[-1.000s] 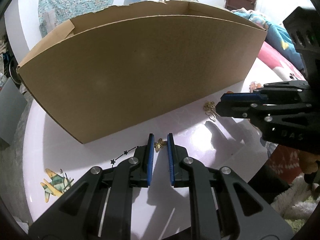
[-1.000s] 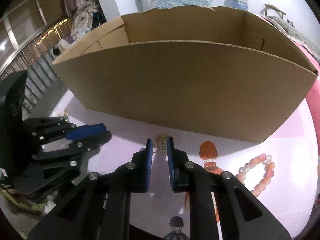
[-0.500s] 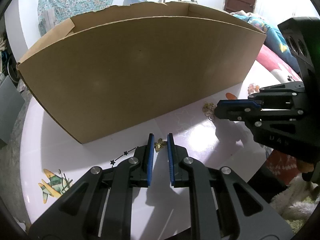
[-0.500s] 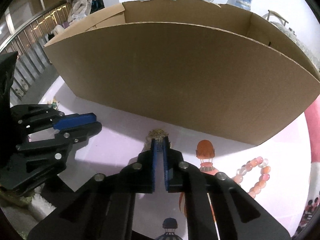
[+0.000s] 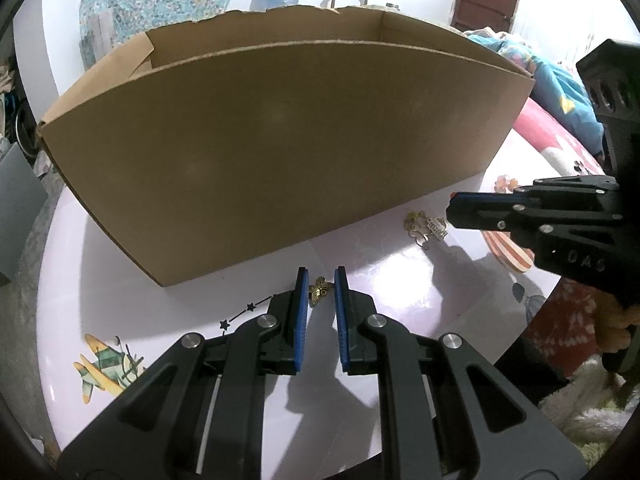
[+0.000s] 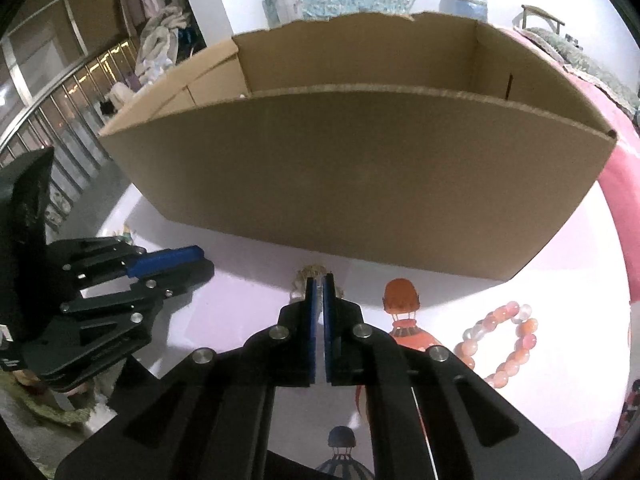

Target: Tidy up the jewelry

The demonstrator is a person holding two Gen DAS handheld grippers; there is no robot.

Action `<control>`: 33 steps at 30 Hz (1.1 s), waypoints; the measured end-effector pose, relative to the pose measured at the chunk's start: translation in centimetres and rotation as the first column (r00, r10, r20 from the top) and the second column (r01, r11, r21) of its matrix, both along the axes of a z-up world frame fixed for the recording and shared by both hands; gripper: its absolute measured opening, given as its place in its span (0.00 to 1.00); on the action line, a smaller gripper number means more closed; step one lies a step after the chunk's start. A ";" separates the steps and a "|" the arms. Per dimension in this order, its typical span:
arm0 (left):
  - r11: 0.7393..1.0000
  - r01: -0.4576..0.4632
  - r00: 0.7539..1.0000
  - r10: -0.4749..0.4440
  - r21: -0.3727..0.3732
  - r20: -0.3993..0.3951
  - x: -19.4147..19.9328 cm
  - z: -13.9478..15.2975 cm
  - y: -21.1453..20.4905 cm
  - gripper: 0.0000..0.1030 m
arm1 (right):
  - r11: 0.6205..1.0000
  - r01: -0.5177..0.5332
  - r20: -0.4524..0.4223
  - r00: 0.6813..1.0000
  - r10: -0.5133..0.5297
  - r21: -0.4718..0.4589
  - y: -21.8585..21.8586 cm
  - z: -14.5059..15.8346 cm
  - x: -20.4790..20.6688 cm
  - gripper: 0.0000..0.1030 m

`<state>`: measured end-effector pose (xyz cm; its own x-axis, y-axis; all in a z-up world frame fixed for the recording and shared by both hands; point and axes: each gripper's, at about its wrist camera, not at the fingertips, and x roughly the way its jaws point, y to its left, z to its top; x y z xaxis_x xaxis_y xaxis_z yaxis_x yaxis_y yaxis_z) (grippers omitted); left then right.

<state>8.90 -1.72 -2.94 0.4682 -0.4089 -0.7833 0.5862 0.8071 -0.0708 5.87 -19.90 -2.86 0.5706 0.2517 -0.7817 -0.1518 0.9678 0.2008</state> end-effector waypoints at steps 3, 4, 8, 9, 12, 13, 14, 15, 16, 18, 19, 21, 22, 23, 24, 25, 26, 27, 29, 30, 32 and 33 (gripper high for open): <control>1.000 -0.001 1.000 0.001 0.008 0.007 0.0 0.2 0.1 0.12 | 1.000 0.005 0.018 1.000 -0.006 0.018 -0.4 0.5 -0.3 0.03; 1.000 -0.001 1.000 0.001 0.009 0.010 -0.1 0.4 0.1 0.12 | 1.000 0.006 0.023 1.000 -0.006 0.021 -0.4 0.6 -0.5 0.03; 1.000 0.002 1.000 -0.002 0.013 0.020 -0.4 0.8 0.0 0.12 | 0.999 0.009 0.046 0.999 -0.011 0.037 -0.4 1.4 -0.6 0.03; 1.000 0.002 1.000 -0.003 0.013 0.022 -0.5 0.9 -0.1 0.12 | 0.999 0.010 0.050 0.999 -0.012 0.039 -0.6 1.5 -0.8 0.03; 1.000 0.004 1.000 -0.005 0.016 0.031 -0.8 1.2 -0.1 0.12 | 0.999 0.012 0.063 0.998 -0.015 0.049 -1.0 1.8 -1.1 0.03; 1.000 0.005 0.999 -0.005 0.015 0.033 -0.9 1.3 -0.1 0.12 | 0.999 0.012 0.067 0.998 -0.016 0.051 -1.1 1.9 -1.0 0.03; 1.000 0.005 0.999 -0.006 0.015 0.036 -1.0 1.5 -0.1 0.12 | 0.998 0.013 0.072 0.997 -0.017 0.054 -1.2 2.0 -1.1 0.03; 1.000 0.006 0.999 -0.006 0.014 0.040 -1.1 1.6 0.0 0.11 | 0.998 0.013 0.078 0.997 -0.017 0.056 -1.1 2.2 -1.2 0.03; 1.000 0.007 0.999 -0.007 0.011 0.042 -1.2 1.8 0.0 0.11 | 0.998 0.013 0.085 0.996 -0.018 0.061 -1.2 2.4 -1.4 0.03; 1.000 0.010 0.999 -0.010 0.004 0.048 -1.4 2.3 0.0 0.12 | 0.998 0.013 0.094 0.995 -0.019 0.065 -1.3 2.7 -1.5 0.03; 1.000 0.011 0.999 -0.011 0.001 0.051 -1.5 2.5 0.0 0.12 | 0.998 0.013 0.101 0.995 -0.020 0.069 -1.4 3.0 -1.7 0.03; 1.000 0.015 0.998 -0.015 -0.006 0.057 -1.8 3.0 0.0 0.12 | 0.997 0.015 0.110 0.994 -0.023 0.078 -1.6 3.3 -2.0 0.03; 1.000 0.016 0.998 -0.015 -0.008 0.061 -1.9 3.2 0.0 0.12 | 0.996 0.016 0.114 0.993 -0.025 0.083 -1.6 3.5 -2.1 0.03; 1.000 0.018 0.998 -0.017 -0.011 0.067 -2.1 3.5 0.0 0.12 | 0.996 0.018 0.121 0.992 -0.028 0.087 -1.7 3.7 -2.2 0.03; 1.000 0.019 0.997 -0.018 -0.014 0.072 -2.3 3.8 0.1 0.12 | 0.996 0.019 0.126 0.992 -0.030 0.091 -1.8 3.9 -2.3 0.03; 1.000 0.019 0.997 -0.018 -0.015 0.077 -2.4 4.0 0.1 0.12 | 0.995 0.018 0.131 0.991 -0.031 0.098 -1.9 4.1 -2.4 0.03; 1.000 0.021 0.996 -0.019 -0.017 0.083 -2.6 4.3 0.1 0.12 | 0.995 0.019 0.138 0.990 -0.033 0.103 -2.0 4.3 -2.5 0.03; 1.000 0.022 0.996 -0.020 -0.019 0.088 -2.7 4.6 0.0 0.12 | 0.994 0.019 0.143 0.989 -0.034 0.105 -2.0 4.5 -2.7 0.03; 0.999 0.024 0.995 -0.021 -0.023 0.100 -3.0 5.0 0.1 0.12 | 0.994 0.018 0.153 0.988 -0.034 0.107 -2.1 4.7 -2.8 0.03; 0.999 0.024 0.994 -0.022 -0.023 0.105 -3.2 5.2 0.1 0.12 | 0.994 0.017 0.157 0.987 -0.034 0.108 -2.1 4.9 -2.9 0.03; 0.999 0.025 0.993 -0.022 -0.026 0.114 -3.5 5.5 0.2 0.12 | 0.994 0.017 0.165 0.986 -0.035 0.109 -2.1 5.1 -3.2 0.03; 0.999 0.027 0.993 -0.023 -0.027 0.118 -3.6 5.7 0.2 0.12 | 0.994 0.017 0.167 0.985 -0.035 0.110 -2.1 5.1 -3.3 0.03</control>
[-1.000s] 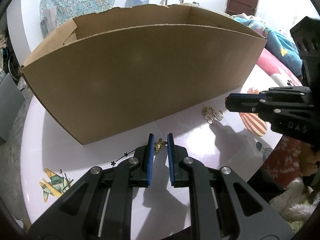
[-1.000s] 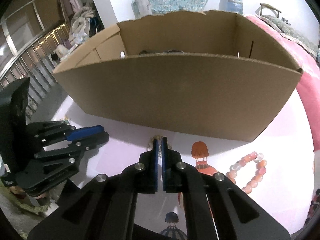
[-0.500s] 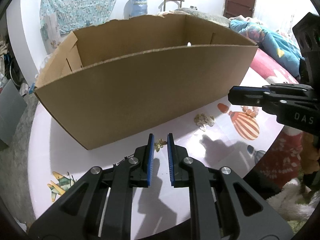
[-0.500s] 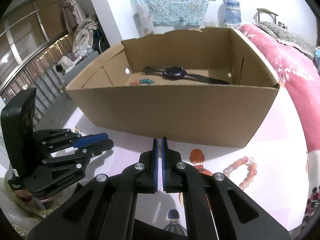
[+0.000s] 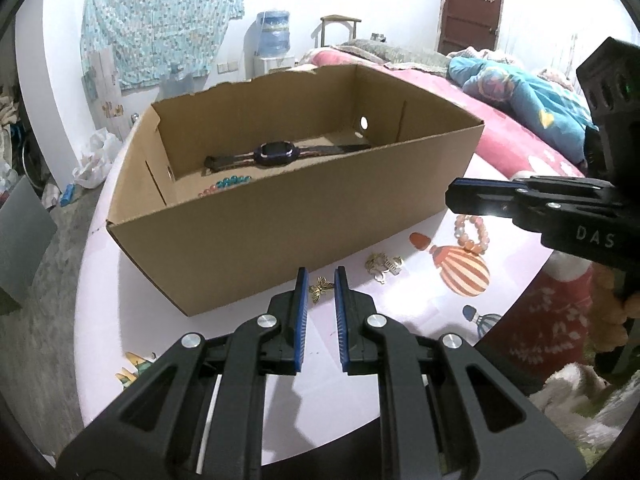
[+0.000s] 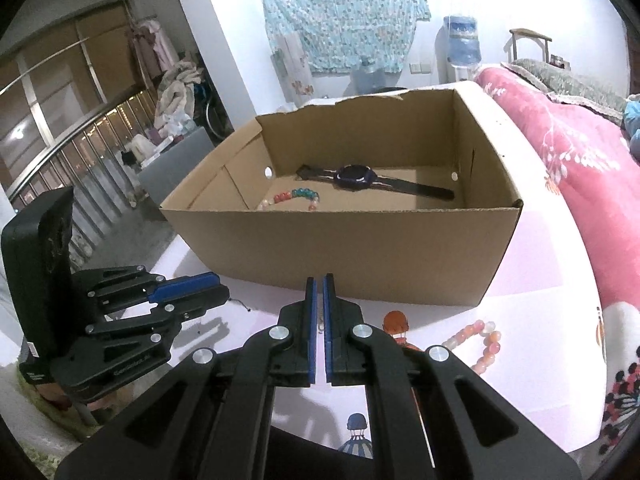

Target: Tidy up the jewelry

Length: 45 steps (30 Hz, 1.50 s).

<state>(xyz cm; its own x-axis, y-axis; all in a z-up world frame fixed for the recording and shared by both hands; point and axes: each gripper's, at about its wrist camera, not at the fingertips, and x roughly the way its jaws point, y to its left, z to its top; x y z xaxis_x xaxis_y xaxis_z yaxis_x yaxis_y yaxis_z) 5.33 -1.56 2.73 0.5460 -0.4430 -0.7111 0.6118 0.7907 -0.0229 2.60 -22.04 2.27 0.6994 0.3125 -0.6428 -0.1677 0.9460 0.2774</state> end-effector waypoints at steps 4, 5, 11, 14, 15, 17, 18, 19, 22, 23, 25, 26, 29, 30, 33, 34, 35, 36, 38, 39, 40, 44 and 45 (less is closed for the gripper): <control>1.000 0.004 1.000 -0.004 -0.002 0.020 -0.5 0.7 0.0 0.12 | 1.000 0.002 0.017 1.000 -0.002 0.006 -0.1 0.4 -0.5 0.03; 1.000 0.004 1.000 -0.004 -0.003 0.026 -0.7 1.0 0.0 0.12 | 1.000 0.002 0.020 1.000 -0.002 0.007 -0.1 0.5 -0.6 0.03; 0.999 0.012 0.997 -0.009 -0.042 0.072 -1.6 3.6 0.2 0.12 | 0.999 0.000 0.074 0.997 -0.003 0.037 -1.2 2.6 -1.5 0.03; 0.997 0.027 0.991 -0.018 -0.069 0.129 -2.0 6.0 0.3 0.12 | 0.998 -0.016 0.121 0.993 0.009 0.061 -2.1 4.5 -1.7 0.03; 0.996 0.034 0.989 -0.022 -0.082 0.147 -2.0 6.9 0.4 0.12 | 0.998 -0.021 0.132 0.991 0.013 0.065 -2.3 5.0 -1.6 0.03; 0.993 0.049 0.984 -0.029 -0.111 0.175 -1.7 8.5 0.4 0.12 | 0.997 -0.036 0.158 0.987 0.025 0.068 -2.7 6.1 -1.1 0.03; 0.991 0.055 0.982 -0.032 -0.123 0.187 -1.5 9.1 0.4 0.12 | 0.997 -0.044 0.171 0.985 0.031 0.067 -2.7 6.7 -0.8 0.03; 0.989 0.060 0.980 -0.034 -0.132 0.195 -1.2 9.7 0.3 0.12 | 0.997 -0.050 0.180 0.983 0.037 0.066 -2.8 7.2 -0.5 0.03; 0.985 0.069 0.978 -0.035 -0.160 0.206 0.6 11.1 0.0 0.12 | 0.995 -0.077 0.200 0.978 0.062 0.067 -3.2 8.6 1.1 0.03; 0.983 0.070 0.978 -0.035 -0.167 0.208 1.5 11.5 -0.2 0.12 | 0.993 -0.089 0.199 0.977 0.073 0.075 -3.4 9.0 2.0 0.03; 0.980 0.080 0.978 -0.043 -0.183 0.202 2.9 11.7 -0.5 0.12 | 0.989 -0.111 0.181 0.979 0.092 0.096 -4.0 9.4 3.9 0.03; 0.978 0.082 0.982 -0.046 -0.191 0.183 3.9 11.7 -0.8 0.12 | 0.988 -0.117 0.174 0.980 0.097 0.103 -4.0 9.4 4.4 0.03; 0.972 0.071 0.995 -0.054 -0.224 0.083 7.2 10.9 -1.4 0.12 | 0.976 -0.139 0.109 0.987 0.122 0.166 -5.0 9.0 7.6 0.03; 0.972 0.066 0.998 -0.059 -0.226 0.036 8.5 10.4 -1.8 0.12 | 0.971 -0.145 0.083 0.988 0.131 0.192 -5.3 8.7 8.7 0.03; 0.972 0.043 0.995 -0.062 -0.232 -0.073 11.7 8.7 -2.6 0.12 | 0.961 -0.136 -0.014 0.990 0.143 0.240 -6.2 7.3 12.0 0.03; 0.971 0.041 0.991 -0.069 -0.234 -0.115 12.7 8.2 -2.9 0.12 | 0.963 -0.133 -0.055 0.987 0.150 0.233 -6.2 6.7 13.2 0.03; 0.972 0.029 0.983 -0.070 -0.234 -0.170 14.1 7.4 -3.4 0.12 | 0.967 -0.127 -0.078 0.986 0.147 0.221 -6.3 6.3 13.9 0.03; 0.973 0.022 0.971 -0.076 -0.230 -0.227 15.5 6.4 -4.0 0.12 | 0.972 -0.124 -0.114 0.982 0.149 0.201 -6.1 5.8 14.7 0.03; 0.975 0.001 0.951 -0.069 -0.222 -0.301 17.3 4.8 -4.8 0.12 | 0.978 -0.128 -0.173 0.972 0.157 0.167 -5.8 4.8 16.5 0.03; 0.977 -0.005 0.938 -0.070 -0.214 -0.341 18.4 4.0 -5.4 0.12 | 0.979 -0.134 -0.193 0.967 0.163 0.154 -5.7 4.4 17.1 0.03; 0.979 -0.004 0.925 -0.074 -0.205 -0.374 19.1 3.4 -5.9 0.12 | 0.980 -0.145 -0.221 0.960 0.173 0.137 -5.4 3.9 17.7 0.03; 0.989 -0.024 0.891 -0.045 -0.147 -0.452 20.9 1.2 -7.2 0.13 | 0.987 -0.150 -0.280 0.946 0.162 0.065 -5.1 2.9 19.3 0.04; 0.989 -0.031 0.884 -0.040 -0.144 -0.465 21.2 0.9 -7.4 0.17 | 0.987 -0.147 -0.280 0.947 0.158 0.059 -5.1 2.9 19.5 0.04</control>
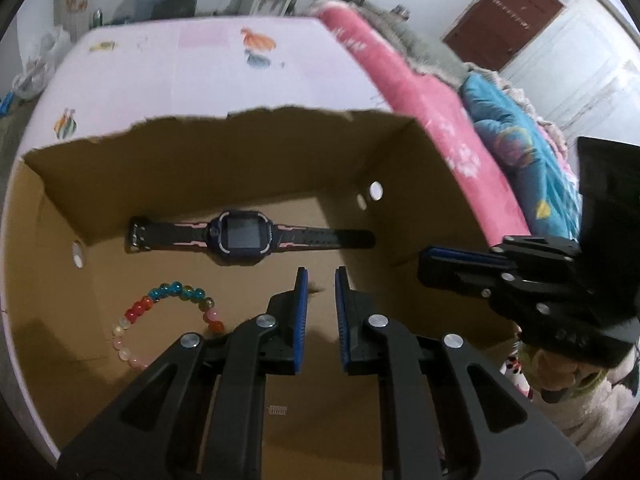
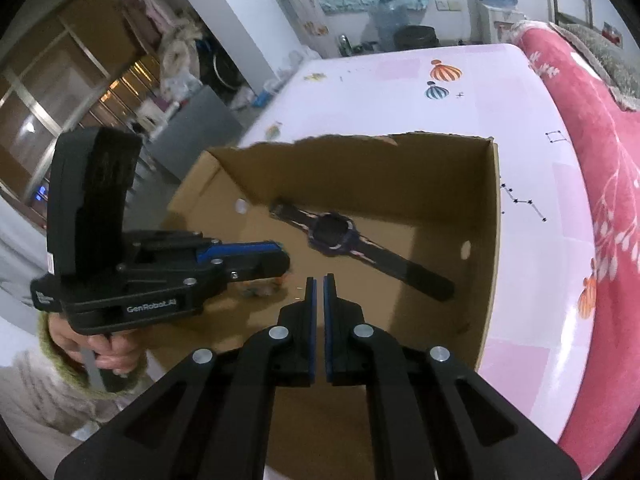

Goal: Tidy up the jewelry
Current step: 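Open the left gripper inside the box while the right gripper opens to release the earring, then move both grippers back to the remaining gold pieces on the table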

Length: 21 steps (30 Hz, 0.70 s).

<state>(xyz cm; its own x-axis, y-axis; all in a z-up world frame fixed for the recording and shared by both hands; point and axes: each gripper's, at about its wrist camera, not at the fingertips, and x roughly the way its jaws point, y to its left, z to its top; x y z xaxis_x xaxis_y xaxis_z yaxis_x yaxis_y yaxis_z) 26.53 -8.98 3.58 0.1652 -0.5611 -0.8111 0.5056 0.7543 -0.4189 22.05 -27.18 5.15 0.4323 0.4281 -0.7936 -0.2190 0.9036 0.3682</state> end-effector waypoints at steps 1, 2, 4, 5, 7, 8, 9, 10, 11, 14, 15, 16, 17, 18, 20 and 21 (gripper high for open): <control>1.000 -0.003 1.000 0.003 -0.003 -0.009 0.1 -0.2 0.0 0.20 | 1.000 0.005 0.002 1.000 -0.005 -0.003 -0.2 0.0 0.2 0.05; 1.000 -0.012 1.000 0.011 -0.007 -0.020 0.3 -0.4 0.0 0.26 | 1.000 0.009 0.003 1.000 -0.009 -0.002 -0.3 0.1 0.2 0.07; 1.000 -0.020 0.999 0.019 -0.016 -0.034 0.6 -0.6 -0.1 0.28 | 1.000 0.019 0.008 1.000 -0.019 0.005 -0.8 0.3 0.1 0.16; 0.999 -0.023 0.999 0.023 -0.022 -0.036 0.7 -0.6 0.0 0.28 | 1.000 0.028 0.015 1.000 -0.028 0.007 -1.1 0.5 0.0 0.21; 0.999 -0.032 0.999 0.031 -0.025 -0.029 0.7 -0.4 0.2 0.33 | 0.999 0.033 0.023 0.999 -0.033 0.017 -1.5 0.8 0.0 0.23; 0.999 -0.038 0.999 0.037 -0.028 -0.027 0.8 -0.3 0.3 0.34 | 0.999 0.038 0.025 0.999 -0.038 0.027 -1.7 0.9 -0.1 0.25; 0.999 -0.043 0.999 0.042 -0.029 -0.026 0.8 -0.3 0.4 0.34 | 0.998 0.044 0.027 0.999 -0.045 0.035 -1.9 1.1 -0.2 0.30; 0.998 -0.048 0.999 0.047 -0.029 -0.023 0.9 -0.2 0.4 0.34 | 0.998 0.052 0.033 0.998 -0.054 0.042 -2.1 1.3 -0.3 0.32; 0.998 -0.057 0.998 0.057 -0.026 -0.013 0.8 0.0 0.6 0.35 | 0.997 0.059 0.039 0.997 -0.061 0.046 -2.2 1.5 -0.5 0.34; 0.996 -0.076 0.997 0.077 -0.035 0.016 0.3 1.1 1.4 0.36 | 0.995 0.076 0.061 0.995 -0.080 0.064 -2.7 2.5 -1.4 0.35; 0.996 -0.081 0.996 0.083 -0.041 0.031 0.0 1.6 1.7 0.38 | 0.994 0.082 0.079 0.993 -0.088 0.075 -3.0 3.1 -2.0 0.38; 0.995 -0.086 0.995 0.089 -0.046 0.052 -0.5 2.2 2.1 0.39 | 0.993 0.086 0.091 0.991 -0.093 0.081 -3.1 3.4 -2.4 0.40; 0.994 -0.091 0.991 0.095 -0.056 0.091 -1.3 3.2 2.7 0.42 | 0.991 0.095 0.120 0.987 -0.106 0.090 -3.3 4.1 -3.4 0.43; 0.994 -0.092 0.986 0.100 -0.066 0.132 -2.2 4.2 3.4 0.45 | 0.990 0.101 0.141 0.983 -0.114 0.096 -3.5 4.6 -4.1 0.45; 0.993 -0.092 0.974 0.106 -0.079 0.198 -4.1 5.8 4.6 0.51 | 0.987 0.117 0.195 0.971 -0.137 0.110 -3.9 5.7 -6.3 0.49; 0.992 -0.093 0.966 0.110 -0.085 0.235 -5.5 6.7 5.5 0.55 | 0.985 0.122 0.220 0.965 -0.146 0.119 -4.0 6.2 -7.5 0.52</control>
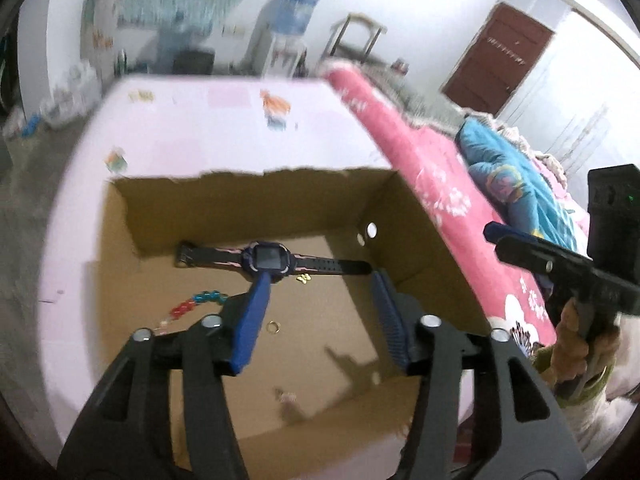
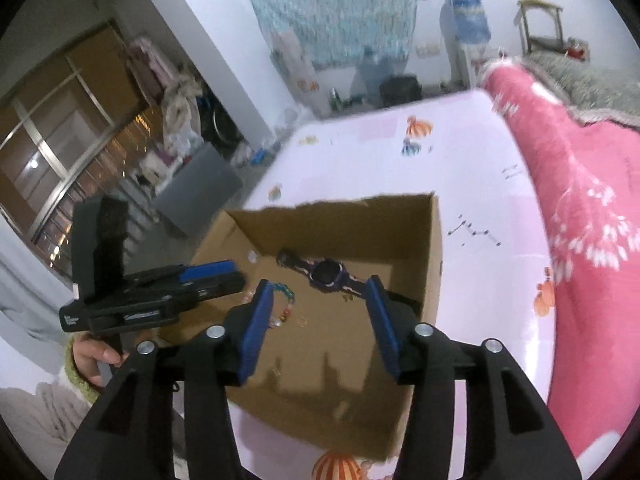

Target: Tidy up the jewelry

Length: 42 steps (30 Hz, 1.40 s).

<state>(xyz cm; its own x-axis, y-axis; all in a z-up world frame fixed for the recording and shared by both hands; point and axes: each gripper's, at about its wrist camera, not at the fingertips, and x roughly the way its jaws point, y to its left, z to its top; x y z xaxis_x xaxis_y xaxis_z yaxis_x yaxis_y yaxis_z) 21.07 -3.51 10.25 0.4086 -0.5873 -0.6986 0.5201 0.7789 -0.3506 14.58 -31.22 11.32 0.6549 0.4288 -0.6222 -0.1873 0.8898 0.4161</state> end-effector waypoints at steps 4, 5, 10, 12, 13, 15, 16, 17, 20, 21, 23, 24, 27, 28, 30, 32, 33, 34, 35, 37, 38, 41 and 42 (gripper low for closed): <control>1.000 0.017 0.993 -0.017 -0.001 0.115 -4.7 2.1 2.6 0.65 | 1.000 0.023 0.089 0.996 -0.024 0.017 -0.1 0.9 -4.7 0.60; 1.000 0.029 0.989 -0.029 0.006 0.147 -6.3 2.5 3.3 0.68 | 0.999 0.025 0.104 0.994 -0.026 0.020 0.0 0.9 -6.0 0.63; 0.996 0.063 0.978 -0.076 0.070 0.193 -12.0 1.4 5.3 0.74 | 0.999 0.031 0.111 0.993 -0.029 -0.018 1.7 -1.1 -10.6 0.66; 0.994 0.071 0.982 -0.084 0.082 0.172 -13.3 0.1 5.5 0.74 | 0.999 0.032 0.068 0.997 -0.030 -0.027 2.9 -2.9 -11.7 0.67; 0.994 0.071 0.983 -0.084 0.085 0.164 -13.8 -0.6 5.5 0.74 | 0.999 0.031 0.041 0.999 -0.031 -0.015 3.2 -3.8 -11.9 0.66; 0.992 0.065 0.987 -0.080 0.109 0.140 -14.5 -2.6 5.0 0.74 | 0.999 0.033 -0.035 0.999 -0.032 0.023 3.7 -6.3 -11.9 0.66; 0.988 0.057 0.988 -0.077 0.147 0.136 -14.9 -4.0 4.4 0.74 | 0.999 0.035 -0.059 0.998 -0.033 0.029 3.9 -7.1 -11.9 0.66; 0.985 0.054 0.988 -0.077 0.165 0.137 -15.1 -4.8 4.0 0.74 | 0.998 0.042 -0.086 0.996 -0.039 0.038 4.2 -8.2 -11.9 0.65; 0.970 0.060 0.982 -0.100 0.236 0.160 -15.7 -7.5 2.6 0.74 | 0.998 0.035 -0.146 0.989 -0.026 0.059 5.3 -10.6 -11.4 0.50; 0.966 0.065 0.980 -0.110 0.252 0.169 -15.9 -8.1 2.2 0.72 | 0.998 0.029 -0.159 0.987 -0.020 0.053 5.6 -11.2 -11.2 0.44; 0.948 0.080 0.973 -0.142 0.308 0.184 -16.4 -9.6 1.3 0.68 | 1.000 0.012 -0.186 0.982 -0.008 0.017 6.6 -12.5 -10.6 0.38; 0.943 0.089 0.972 -0.153 0.320 0.181 -16.5 -10.2 1.0 0.65 | 1.000 0.005 -0.192 0.981 -0.005 -0.002 7.1 -12.9 -10.3 0.35; 0.935 0.107 0.972 -0.170 0.339 0.162 -16.7 -11.6 0.6 0.59 | 0.998 -0.019 -0.195 0.981 0.008 -0.053 8.4 -13.8 -9.7 0.29; 0.934 0.108 0.973 -0.170 0.340 0.158 -16.7 -11.9 0.6 0.59 | 0.997 -0.027 -0.190 0.982 0.012 -0.073 8.9 -13.9 -9.4 0.29; 0.932 0.112 0.973 -0.174 0.345 0.154 -16.7 -12.4 0.5 0.56 | 0.993 -0.032 -0.180 0.984 0.010 -0.116 9.5 -14.2 -9.0 0.26; 0.931 0.119 0.971 -0.182 0.346 0.153 -16.9 -12.5 0.4 0.55 | 0.987 -0.034 -0.170 0.985 0.007 -0.155 10.0 -14.3 -8.7 0.25; 0.931 0.122 0.971 -0.184 0.345 0.153 -16.9 -12.6 0.3 0.54 | 0.985 -0.034 -0.166 0.986 0.006 -0.167 10.2 -14.4 -8.5 0.24; 0.932 0.125 0.970 -0.187 0.341 0.154 -16.8 -12.6 0.4 0.54 | 0.984 -0.036 -0.163 0.987 0.007 -0.173 10.2 -14.4 -8.3 0.23; 0.932 0.130 0.969 -0.191 0.338 0.156 -16.8 -12.6 0.4 0.53 | 0.983 -0.038 -0.163 0.987 0.008 -0.178 10.3 -14.5 -8.2 0.22; 0.930 0.136 0.967 -0.200 0.340 0.160 -16.9 -12.6 0.2 0.50 | 0.979 -0.040 -0.159 0.987 0.008 -0.202 10.7 -14.7 -7.9 0.21; 0.929 0.140 0.965 -0.205 0.343 0.162 -16.9 -12.8 0.0 0.50 | 0.976 -0.045 -0.158 0.987 0.011 -0.211 10.9 -14.7 -7.5 0.20; 0.927 0.148 0.962 -0.216 0.345 0.167 -16.8 -12.9 -0.3 0.45 | 0.967 -0.054 -0.152 0.988 0.016 -0.249 11.4 -14.8 -7.1 0.18; 0.928 0.148 0.962 -0.216 0.343 0.170 -16.7 -12.9 -0.3 0.45 | 0.964 -0.057 -0.153 0.988 0.018 -0.259 11.5 -14.8 -7.0 0.18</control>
